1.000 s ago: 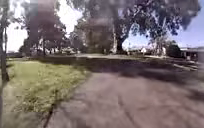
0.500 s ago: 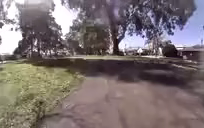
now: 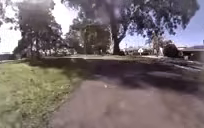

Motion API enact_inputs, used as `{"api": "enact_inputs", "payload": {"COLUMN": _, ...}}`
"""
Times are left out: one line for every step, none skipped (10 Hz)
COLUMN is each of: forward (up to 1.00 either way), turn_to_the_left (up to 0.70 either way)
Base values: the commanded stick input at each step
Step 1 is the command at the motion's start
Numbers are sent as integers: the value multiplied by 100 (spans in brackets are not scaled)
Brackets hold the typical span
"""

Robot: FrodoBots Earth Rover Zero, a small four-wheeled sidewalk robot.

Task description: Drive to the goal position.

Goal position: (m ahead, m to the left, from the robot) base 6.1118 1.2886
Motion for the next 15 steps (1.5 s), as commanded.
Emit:
{"api": "enact_inputs", "payload": {"forward": 70, "turn_to_the_left": 0}}
{"api": "enact_inputs", "payload": {"forward": 70, "turn_to_the_left": 0}}
{"api": "enact_inputs", "payload": {"forward": 70, "turn_to_the_left": 0}}
{"api": "enact_inputs", "payload": {"forward": 70, "turn_to_the_left": 0}}
{"api": "enact_inputs", "payload": {"forward": 70, "turn_to_the_left": 0}}
{"api": "enact_inputs", "payload": {"forward": 70, "turn_to_the_left": 0}}
{"api": "enact_inputs", "payload": {"forward": 70, "turn_to_the_left": 0}}
{"api": "enact_inputs", "payload": {"forward": 70, "turn_to_the_left": 0}}
{"api": "enact_inputs", "payload": {"forward": 70, "turn_to_the_left": 0}}
{"api": "enact_inputs", "payload": {"forward": 70, "turn_to_the_left": 0}}
{"api": "enact_inputs", "payload": {"forward": 70, "turn_to_the_left": 0}}
{"api": "enact_inputs", "payload": {"forward": 70, "turn_to_the_left": 0}}
{"api": "enact_inputs", "payload": {"forward": 70, "turn_to_the_left": 0}}
{"api": "enact_inputs", "payload": {"forward": 70, "turn_to_the_left": 0}}
{"api": "enact_inputs", "payload": {"forward": 70, "turn_to_the_left": 0}}
